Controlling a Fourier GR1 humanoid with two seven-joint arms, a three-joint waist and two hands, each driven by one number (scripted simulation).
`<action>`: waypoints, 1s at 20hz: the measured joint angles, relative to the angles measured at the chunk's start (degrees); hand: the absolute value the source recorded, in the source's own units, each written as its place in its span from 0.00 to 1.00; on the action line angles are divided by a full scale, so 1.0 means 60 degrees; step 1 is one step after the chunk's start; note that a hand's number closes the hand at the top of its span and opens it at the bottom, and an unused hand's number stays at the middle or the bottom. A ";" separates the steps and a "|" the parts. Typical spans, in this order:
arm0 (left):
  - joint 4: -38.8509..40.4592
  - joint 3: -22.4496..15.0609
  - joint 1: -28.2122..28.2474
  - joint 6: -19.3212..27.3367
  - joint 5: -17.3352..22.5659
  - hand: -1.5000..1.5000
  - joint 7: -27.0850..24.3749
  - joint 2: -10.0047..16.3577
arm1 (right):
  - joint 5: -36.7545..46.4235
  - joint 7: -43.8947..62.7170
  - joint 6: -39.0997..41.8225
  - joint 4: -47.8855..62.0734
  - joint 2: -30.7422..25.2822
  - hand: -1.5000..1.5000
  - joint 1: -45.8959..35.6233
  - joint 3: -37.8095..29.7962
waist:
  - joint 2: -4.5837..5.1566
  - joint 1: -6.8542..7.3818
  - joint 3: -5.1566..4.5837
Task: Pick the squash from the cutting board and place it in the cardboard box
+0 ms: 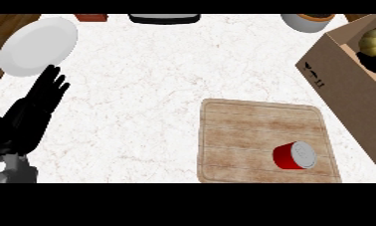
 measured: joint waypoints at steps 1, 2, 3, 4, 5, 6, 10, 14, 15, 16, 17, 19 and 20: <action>-0.0042 -0.0057 0.0050 0.0025 -0.0057 0.50 -0.0037 -0.0065 | -0.0110 -0.0236 -0.0143 0.0380 -0.0112 1.00 -0.0018 -0.0100 | 0.0002 0.0007 0.0003; -0.0116 -0.0111 0.0059 0.0051 -0.0073 0.50 0.0019 -0.0112 | -0.0190 -0.0327 -0.0192 0.0762 -0.0165 1.00 -0.0112 -0.0151 | 0.0002 0.0017 0.0003; -0.0079 -0.0118 0.0029 0.0085 -0.0110 0.50 -0.0028 -0.0144 | -0.0247 -0.0423 -0.0226 0.1046 -0.0154 1.00 -0.0066 -0.0163 | 0.0002 0.0016 0.0001; -0.0101 -0.0099 0.0069 0.0032 -0.0061 0.50 -0.0044 -0.0135 | -0.0322 -0.0444 -0.0213 0.1403 -0.0125 1.00 -0.0088 -0.0214 | 0.0007 0.0036 0.0002; -0.0085 -0.0071 0.0087 -0.0011 -0.0055 0.50 -0.0086 -0.0101 | -0.0332 -0.0354 -0.0191 0.1623 -0.0049 1.00 -0.0061 -0.0218 | -0.0007 0.0038 -0.0014; -0.0159 -0.0133 0.0139 0.0028 -0.0091 0.50 -0.0080 -0.0174 | -0.0350 -0.0325 -0.0250 0.1993 -0.0150 0.00 -0.0142 -0.0343 | -0.0020 0.0055 -0.0031; -0.0428 -0.0267 0.0256 0.0162 -0.0221 0.50 0.0021 -0.0306 | -0.0591 -0.0423 -0.0312 0.2943 -0.0162 0.00 0.0088 -0.0582 | -0.0020 0.0039 -0.0023; -0.0386 -0.0114 0.0169 0.0064 -0.0066 0.50 0.0150 -0.0194 | -0.1106 -0.1173 -0.0631 0.3350 -0.0158 0.00 0.0227 -0.0704 | -0.0084 -0.0008 -0.0087; -0.0522 -0.0109 0.0396 0.0006 -0.0059 0.50 0.0093 -0.0208 | -0.1285 -0.1297 -0.0662 0.3247 -0.0136 0.00 0.0293 -0.0774 | -0.0090 -0.0011 -0.0084; -0.0383 -0.0008 0.0317 -0.0038 0.0002 0.50 0.0048 -0.0148 | -0.1482 -0.1466 -0.0789 0.3224 -0.0104 0.00 0.0277 -0.0891 | -0.0082 -0.0023 -0.0075; -0.0270 0.0010 0.0243 -0.0015 -0.0038 0.50 0.0005 -0.0140 | -0.1684 -0.1694 -0.1060 0.3226 -0.0016 0.00 0.0324 -0.1052 | -0.0076 -0.0039 -0.0073; -0.0267 0.0049 0.0236 -0.0026 -0.0014 0.50 0.0000 -0.0118 | -0.2282 -0.1888 -0.1442 0.3193 0.0165 0.00 0.0201 -0.1574 | -0.0059 -0.0046 -0.0041; -0.0190 0.0062 0.0229 -0.0044 -0.0017 0.50 -0.0051 -0.0117 | -0.2584 -0.1965 -0.1604 0.3141 0.0227 0.00 0.0170 -0.1848 | -0.0052 -0.0069 -0.0030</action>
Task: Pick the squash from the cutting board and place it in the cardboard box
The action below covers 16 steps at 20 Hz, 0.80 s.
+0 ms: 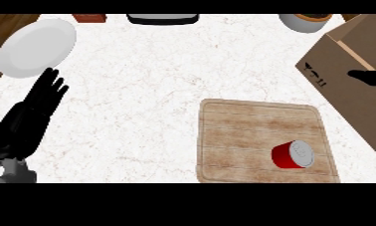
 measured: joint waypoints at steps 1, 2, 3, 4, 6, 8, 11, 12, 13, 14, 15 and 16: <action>-0.0061 -0.0026 0.0041 0.0008 -0.0022 0.50 -0.0010 -0.0022 | -0.0301 -0.0097 -0.0200 -0.0025 0.0103 0.00 0.0000 -0.0273 | 0.0002 -0.0002 0.0008; -0.0081 -0.0018 0.0030 0.0034 -0.0023 0.50 0.0009 -0.0031 | -0.0560 -0.0061 -0.0339 -0.0111 0.0170 0.00 -0.0057 -0.0503 | 0.0003 -0.0009 0.0016; -0.0142 -0.0073 0.0082 0.0117 -0.0105 0.50 0.0014 -0.0099 | -0.0870 -0.0151 -0.0433 -0.0145 0.0189 0.00 -0.0037 -0.0770 | 0.0003 -0.0014 0.0019; 0.0007 -0.0033 0.0047 0.0102 -0.0115 0.50 -0.0038 -0.0073 | -0.1203 -0.0193 -0.0438 -0.0238 0.0191 0.00 -0.0046 -0.1022 | 0.0006 -0.0045 0.0023; 0.0039 -0.0021 -0.0060 0.0127 -0.0119 0.50 0.0011 -0.0055 | -0.1808 -0.0214 -0.0371 -0.0310 0.0059 0.00 -0.0079 -0.1476 | 0.0008 -0.0055 0.0024; 0.0034 0.0034 -0.0077 0.0090 -0.0074 0.50 0.0064 0.0008 | -0.2416 -0.0208 -0.0083 -0.0499 -0.0180 0.00 0.0124 -0.1915 | 0.0007 -0.0067 0.0026; -0.0030 0.0029 -0.0118 0.0100 -0.0071 0.50 0.0172 0.0022 | -0.3168 -0.0288 0.0176 -0.0432 -0.0578 0.00 0.0442 -0.2449 | 0.0013 -0.0046 0.0027; -0.0030 0.0043 -0.0021 0.0045 -0.0055 0.50 0.0076 0.0006 | -0.3438 -0.0404 0.0284 -0.0350 -0.0718 0.00 0.0568 -0.2639 | 0.0014 -0.0037 0.0025; -0.0004 0.0050 -0.0050 0.0028 -0.0037 0.50 0.0073 0.0005 | -0.3679 -0.0450 0.0376 -0.0231 -0.0918 0.00 0.0614 -0.2801 | 0.0018 -0.0030 0.0028; -0.0048 0.0070 -0.0046 -0.0014 0.0015 0.50 0.0137 0.0034 | -0.3909 -0.0520 0.0467 -0.0100 -0.1103 0.00 0.0669 -0.2908 | 0.0021 -0.0018 0.0028; -0.0091 0.0033 -0.0031 0.0042 -0.0048 0.50 0.0136 -0.0008 | -0.4188 -0.0635 0.0709 -0.0068 -0.1278 0.00 0.0872 -0.3104 | 0.0020 -0.0029 0.0028; -0.0023 0.0088 -0.0115 0.0028 -0.0031 0.50 0.0137 0.0045 | -0.4406 -0.0750 0.0859 0.0116 -0.1486 0.00 0.0991 -0.3235 | 0.0022 -0.0027 0.0027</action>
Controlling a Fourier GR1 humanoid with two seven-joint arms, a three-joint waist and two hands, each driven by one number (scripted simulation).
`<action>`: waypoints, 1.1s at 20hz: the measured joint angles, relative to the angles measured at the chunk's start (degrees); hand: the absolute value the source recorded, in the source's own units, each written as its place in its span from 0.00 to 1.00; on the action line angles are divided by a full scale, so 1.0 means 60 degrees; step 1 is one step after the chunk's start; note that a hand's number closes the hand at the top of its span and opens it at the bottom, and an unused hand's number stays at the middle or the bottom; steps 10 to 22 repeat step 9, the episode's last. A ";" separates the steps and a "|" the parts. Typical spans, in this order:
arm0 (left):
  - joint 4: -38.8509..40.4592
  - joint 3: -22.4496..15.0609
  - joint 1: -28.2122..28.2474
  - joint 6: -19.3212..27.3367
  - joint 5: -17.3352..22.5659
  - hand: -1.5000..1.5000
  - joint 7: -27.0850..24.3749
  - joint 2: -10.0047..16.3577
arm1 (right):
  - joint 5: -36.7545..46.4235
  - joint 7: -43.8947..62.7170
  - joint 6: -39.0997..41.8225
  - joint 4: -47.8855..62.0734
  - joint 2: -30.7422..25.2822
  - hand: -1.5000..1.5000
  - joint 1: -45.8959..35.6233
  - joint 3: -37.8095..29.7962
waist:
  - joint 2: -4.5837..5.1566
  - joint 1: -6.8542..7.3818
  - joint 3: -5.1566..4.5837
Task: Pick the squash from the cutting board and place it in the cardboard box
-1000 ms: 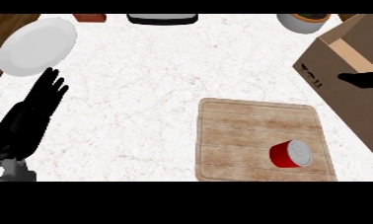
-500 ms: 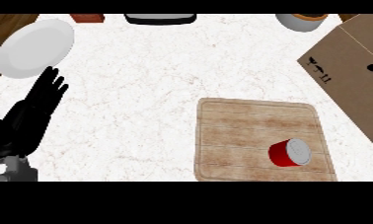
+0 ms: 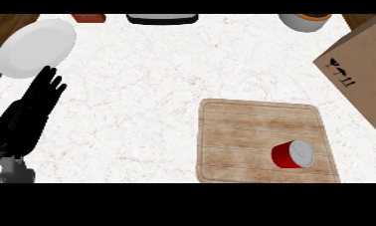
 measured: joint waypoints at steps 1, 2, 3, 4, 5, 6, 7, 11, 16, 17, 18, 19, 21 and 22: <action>-0.0077 -0.0017 0.0107 -0.0021 0.0006 0.50 -0.0019 -0.0035 | -0.0235 -0.0030 0.0302 0.0057 -0.0247 0.00 0.0167 -0.0137 | -0.0001 0.0001 0.0002; 0.0013 -0.0035 0.0056 -0.0005 -0.0027 0.50 -0.0066 -0.0067 | -0.0419 -0.0191 0.0540 0.0112 -0.0428 0.00 0.0369 -0.0219 | 0.0000 -0.0006 0.0001; 0.0045 -0.0025 -0.0020 0.0004 -0.0040 0.50 -0.0028 -0.0038 | -0.0607 -0.0248 0.0750 0.0170 -0.0615 0.00 0.0499 -0.0268 | 0.0002 -0.0005 0.0002; -0.0129 -0.0015 0.0085 0.0000 -0.0004 0.50 0.0064 -0.0037 | -0.0740 -0.0494 0.0868 0.0319 -0.0721 0.00 0.0714 -0.0343 | 0.0001 0.0008 -0.0001; -0.0013 0.0036 -0.0008 -0.0015 0.0020 0.50 0.0031 -0.0008 | -0.0885 -0.0708 0.1008 0.0640 -0.0989 0.00 0.0759 -0.0413 | 0.0007 0.0016 0.0005; 0.0058 0.0051 -0.0040 -0.0059 0.0045 0.50 0.0027 0.0008 | -0.0991 -0.0889 0.1070 0.0764 -0.1048 0.00 0.0925 -0.0411 | 0.0007 0.0018 0.0001; -0.0013 -0.0032 0.0027 -0.0022 -0.0023 0.50 0.0029 -0.0072 | -0.1092 -0.0991 0.1082 0.0785 -0.1047 0.00 0.1084 -0.0381 | 0.0007 0.0021 0.0001; 0.0148 0.0042 -0.0153 -0.0077 0.0025 0.50 0.0011 0.0007 | -0.1280 -0.1280 0.1275 0.1337 -0.1527 0.00 0.1139 -0.0398 | 0.0014 0.0035 0.0006; 0.0148 0.0042 -0.0153 -0.0077 0.0025 0.50 0.0011 0.0007 | -0.1280 -0.1280 0.1275 0.1337 -0.1527 0.00 0.1139 -0.0398 | 0.0014 0.0035 0.0006; 0.0148 0.0042 -0.0153 -0.0077 0.0025 0.50 0.0011 0.0007 | -0.1280 -0.1280 0.1275 0.1337 -0.1527 0.00 0.1139 -0.0398 | 0.0014 0.0035 0.0006; 0.0148 0.0042 -0.0153 -0.0077 0.0025 0.50 0.0011 0.0007 | -0.1280 -0.1280 0.1275 0.1337 -0.1527 0.00 0.1139 -0.0398 | 0.0014 0.0035 0.0006; 0.0148 0.0042 -0.0153 -0.0077 0.0025 0.50 0.0011 0.0007 | -0.1280 -0.1280 0.1275 0.1337 -0.1527 0.00 0.1139 -0.0398 | 0.0014 0.0035 0.0006; 0.0148 0.0042 -0.0153 -0.0077 0.0025 0.50 0.0011 0.0007 | -0.1280 -0.1280 0.1275 0.1337 -0.1527 0.00 0.1139 -0.0398 | 0.0014 0.0035 0.0006; 0.0148 0.0042 -0.0153 -0.0077 0.0025 0.50 0.0011 0.0007 | -0.1280 -0.1280 0.1275 0.1337 -0.1527 0.00 0.1139 -0.0398 | 0.0014 0.0035 0.0006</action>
